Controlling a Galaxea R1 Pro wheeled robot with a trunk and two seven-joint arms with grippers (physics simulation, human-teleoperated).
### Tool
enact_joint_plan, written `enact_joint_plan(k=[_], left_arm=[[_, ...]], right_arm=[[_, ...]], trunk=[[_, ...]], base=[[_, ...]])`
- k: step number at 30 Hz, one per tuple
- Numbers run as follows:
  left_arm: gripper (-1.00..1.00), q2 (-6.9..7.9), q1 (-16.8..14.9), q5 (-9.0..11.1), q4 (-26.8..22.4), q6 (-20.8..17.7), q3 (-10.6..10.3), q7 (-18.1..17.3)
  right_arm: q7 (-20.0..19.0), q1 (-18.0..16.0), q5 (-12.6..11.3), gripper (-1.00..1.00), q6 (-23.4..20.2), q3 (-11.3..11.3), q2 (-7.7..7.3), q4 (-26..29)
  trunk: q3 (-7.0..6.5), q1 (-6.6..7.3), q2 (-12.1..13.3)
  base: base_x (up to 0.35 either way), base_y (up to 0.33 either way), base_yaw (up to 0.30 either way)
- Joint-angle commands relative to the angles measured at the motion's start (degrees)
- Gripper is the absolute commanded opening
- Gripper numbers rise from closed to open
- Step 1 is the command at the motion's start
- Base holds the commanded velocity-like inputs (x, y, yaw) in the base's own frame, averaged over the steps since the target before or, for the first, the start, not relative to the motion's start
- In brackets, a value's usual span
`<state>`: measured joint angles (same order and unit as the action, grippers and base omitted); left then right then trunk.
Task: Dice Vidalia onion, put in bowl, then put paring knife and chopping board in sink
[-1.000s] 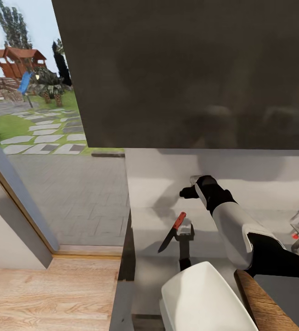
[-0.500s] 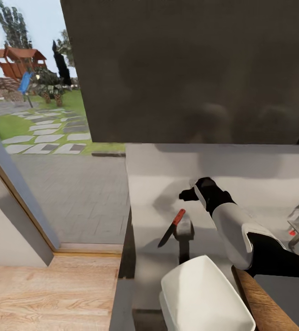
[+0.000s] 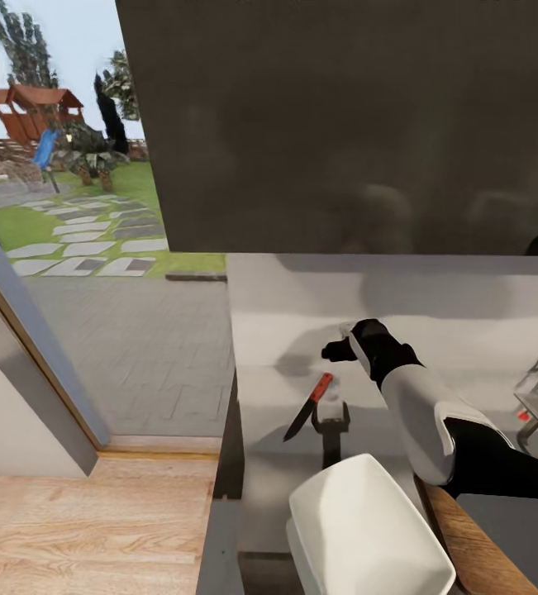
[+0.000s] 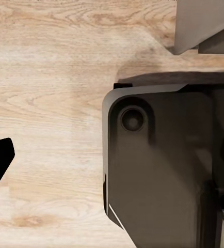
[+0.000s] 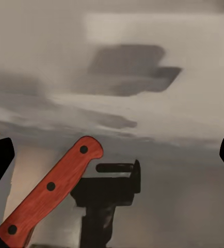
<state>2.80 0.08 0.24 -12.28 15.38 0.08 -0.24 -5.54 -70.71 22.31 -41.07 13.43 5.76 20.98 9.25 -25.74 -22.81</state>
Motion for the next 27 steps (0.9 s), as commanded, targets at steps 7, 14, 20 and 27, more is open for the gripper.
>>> enact_joint_plan(k=[7,14,20,27], left_arm=[[1.00,0.01,0.01,0.02,-0.05,0.09,0.00,-0.03],[1.00,0.01,0.01,0.02,-0.05,0.09,0.00,-0.03],[1.00,0.01,0.01,0.02,-0.03,0.09,0.00,-0.03],[1.00,0.00,0.01,0.02,-0.03,0.09,0.00,-0.03]], right_arm=[[-0.52,-0.04,0.54,1.00,-0.32,0.37,0.20,-0.04],[-0.52,-0.04,0.54,1.00,-0.33,0.37,0.21,-0.14],[-0.52,-0.04,0.54,1.00,-0.33,0.37,0.21,-0.15],[-0.52,-0.04,0.54,1.00,-0.33,0.37,0.21,-0.15]], trunk=[[0.13,-0.04,-0.11],[0.60,-0.04,-0.11],[1.14,-0.04,-0.11],[1.77,-0.04,-0.11]], base=[[0.023,0.000,0.000],[0.001,0.000,0.000],[0.000,0.000,0.000],[0.000,0.000,0.000]])
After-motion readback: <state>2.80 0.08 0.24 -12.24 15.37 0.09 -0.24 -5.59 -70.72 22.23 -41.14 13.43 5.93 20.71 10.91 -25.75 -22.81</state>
